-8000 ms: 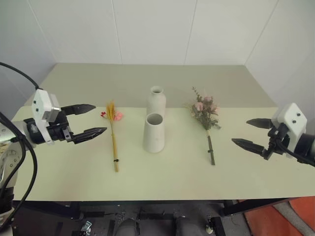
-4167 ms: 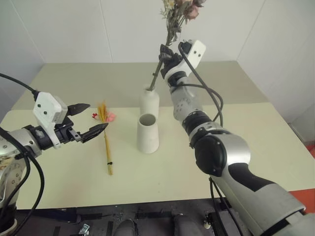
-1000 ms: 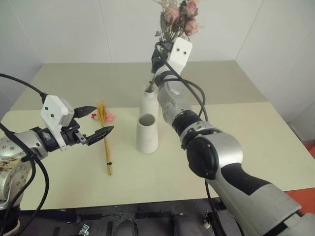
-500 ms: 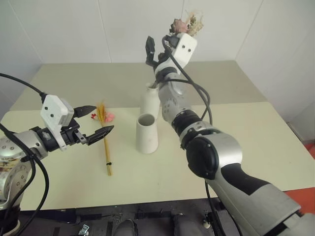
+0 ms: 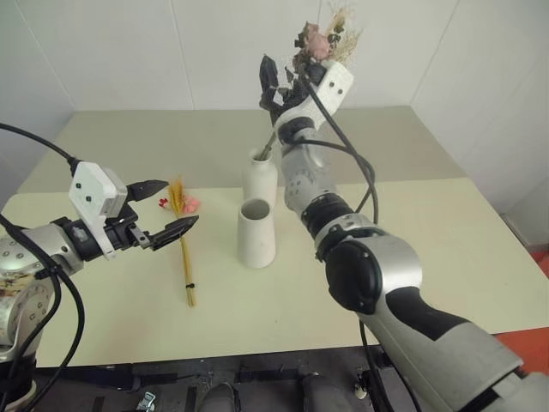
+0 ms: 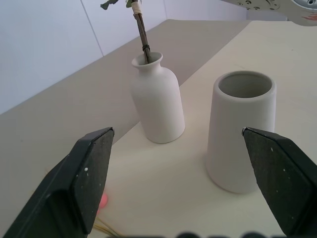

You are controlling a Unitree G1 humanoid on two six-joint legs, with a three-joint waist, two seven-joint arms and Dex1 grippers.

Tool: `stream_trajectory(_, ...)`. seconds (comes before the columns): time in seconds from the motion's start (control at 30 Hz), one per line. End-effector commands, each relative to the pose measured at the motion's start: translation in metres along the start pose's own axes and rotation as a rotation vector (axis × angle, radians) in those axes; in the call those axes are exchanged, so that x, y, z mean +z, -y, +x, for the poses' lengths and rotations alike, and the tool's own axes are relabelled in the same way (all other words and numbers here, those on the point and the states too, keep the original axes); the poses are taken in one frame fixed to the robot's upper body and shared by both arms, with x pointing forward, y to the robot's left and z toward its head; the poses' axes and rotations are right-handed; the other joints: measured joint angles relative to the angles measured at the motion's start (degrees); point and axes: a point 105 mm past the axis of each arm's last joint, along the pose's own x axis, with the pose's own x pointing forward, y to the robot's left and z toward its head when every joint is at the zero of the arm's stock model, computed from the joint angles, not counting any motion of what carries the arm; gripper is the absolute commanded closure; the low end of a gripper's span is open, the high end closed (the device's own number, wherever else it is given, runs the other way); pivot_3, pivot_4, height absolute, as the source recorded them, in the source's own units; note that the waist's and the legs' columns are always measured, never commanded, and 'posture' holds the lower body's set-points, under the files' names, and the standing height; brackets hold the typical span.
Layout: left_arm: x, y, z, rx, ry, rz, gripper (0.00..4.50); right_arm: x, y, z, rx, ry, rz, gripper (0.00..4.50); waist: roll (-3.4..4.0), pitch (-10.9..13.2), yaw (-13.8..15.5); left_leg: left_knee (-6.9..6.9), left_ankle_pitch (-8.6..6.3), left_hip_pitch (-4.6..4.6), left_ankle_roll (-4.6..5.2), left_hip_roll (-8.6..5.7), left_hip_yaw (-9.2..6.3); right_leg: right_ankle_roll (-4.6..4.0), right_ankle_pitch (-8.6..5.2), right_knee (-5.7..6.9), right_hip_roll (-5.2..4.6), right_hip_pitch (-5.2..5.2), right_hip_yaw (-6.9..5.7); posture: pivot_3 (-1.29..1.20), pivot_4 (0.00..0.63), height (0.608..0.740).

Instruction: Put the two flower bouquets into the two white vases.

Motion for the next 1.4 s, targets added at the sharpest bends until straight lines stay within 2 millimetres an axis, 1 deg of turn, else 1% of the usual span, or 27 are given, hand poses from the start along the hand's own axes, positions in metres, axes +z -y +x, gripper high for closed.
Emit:
stream_trajectory(0.03, 0.009, -0.001, -0.005, 0.011, 0.018, 0.046, 0.00, 0.003, -0.008, -0.003, 0.069, 0.040, 0.037, 0.02, 0.00, 0.0, 0.0, 0.00, 0.00, 0.00, 0.00, 0.00, 0.00, 0.00, 0.00, 0.00, 0.00, 0.00, 0.00, 0.00, 0.150, 0.740)
stream_trajectory(0.2, 0.007, -0.002, -0.006, 0.016, 0.010, 0.044, 0.00, -0.002, 0.002, -0.008, 0.097, 0.017, 0.029, 0.02, 0.01, 0.0, 0.0, 0.00, 0.00, 0.00, 0.00, 0.02, 0.00, 0.00, 0.00, 0.01, 0.01, -0.01, 0.00, 0.00, 0.150, 0.740)
stream_trajectory(0.33, 0.008, -0.002, -0.003, 0.014, 0.012, 0.041, 0.00, -0.011, 0.008, -0.012, 0.138, -0.032, 0.080, 0.02, 0.00, 0.0, 0.0, 0.00, 0.00, 0.01, 0.00, 0.01, 0.00, 0.00, 0.00, 0.01, 0.01, 0.00, 0.00, 0.00, 0.150, 0.740)
stream_trajectory(0.43, 0.007, -0.001, -0.003, 0.014, 0.010, 0.039, 0.00, -0.022, 0.020, -0.013, 0.089, -0.127, -0.004, 0.02, 0.01, 0.0, 0.0, 0.00, 0.00, 0.02, 0.00, 0.02, 0.00, 0.00, 0.00, 0.01, 0.02, 0.00, 0.00, 0.00, 0.150, 0.740)
stream_trajectory(0.5, 0.006, -0.001, -0.003, 0.016, 0.008, 0.038, 0.00, -0.024, 0.024, -0.014, 0.093, -0.153, -0.028, 0.02, 0.00, 0.0, 0.0, 0.00, 0.00, 0.01, 0.00, 0.02, 0.00, 0.00, 0.00, 0.01, 0.01, 0.00, 0.00, 0.00, 0.150, 0.740)
stream_trajectory(0.6, 0.005, 0.000, -0.003, 0.016, 0.009, 0.035, 0.00, -0.023, 0.029, -0.014, 0.102, -0.174, -0.040, 0.02, 0.00, 0.0, 0.0, 0.00, 0.00, 0.00, 0.00, 0.01, 0.00, 0.00, 0.00, 0.01, 0.01, 0.00, 0.00, 0.00, 0.150, 0.740)
stream_trajectory(0.8, 0.005, 0.002, -0.003, 0.011, 0.011, 0.031, 0.00, -0.014, 0.036, -0.009, 0.119, -0.217, -0.085, 0.02, 0.00, 0.0, 0.1, 0.00, 0.00, 0.00, 0.00, 0.00, 0.00, 0.00, 0.00, 0.00, 0.01, 0.00, 0.00, 0.00, 0.150, 0.740)
stream_trajectory(1.0, 0.005, 0.003, -0.004, 0.009, 0.010, 0.030, 0.00, -0.013, 0.042, -0.009, 0.116, -0.254, -0.121, 0.02, 0.00, 0.0, 0.0, 0.00, 0.00, 0.01, 0.00, 0.01, 0.01, 0.00, 0.00, 0.00, 0.02, 0.00, 0.00, 0.00, 0.150, 0.740)
stream_trajectory(1.13, 0.005, 0.003, -0.004, 0.001, 0.010, 0.025, 0.00, -0.013, 0.043, -0.007, 0.110, -0.283, -0.106, 0.02, 0.00, 0.0, 0.0, 0.00, 0.00, 0.01, 0.00, 0.01, 0.01, 0.00, 0.00, 0.00, 0.02, 0.00, 0.01, 0.00, 0.150, 0.740)
stream_trajectory(1.4, 0.002, 0.001, -0.008, 0.023, -0.001, 0.013, 0.00, -0.009, 0.037, -0.003, 0.125, -0.298, -0.107, 0.02, 0.00, 0.0, 0.0, 0.00, 0.00, 0.00, 0.00, 0.01, 0.01, 0.00, 0.00, -0.01, 0.01, 0.00, 0.00, 0.00, 0.150, 0.740)
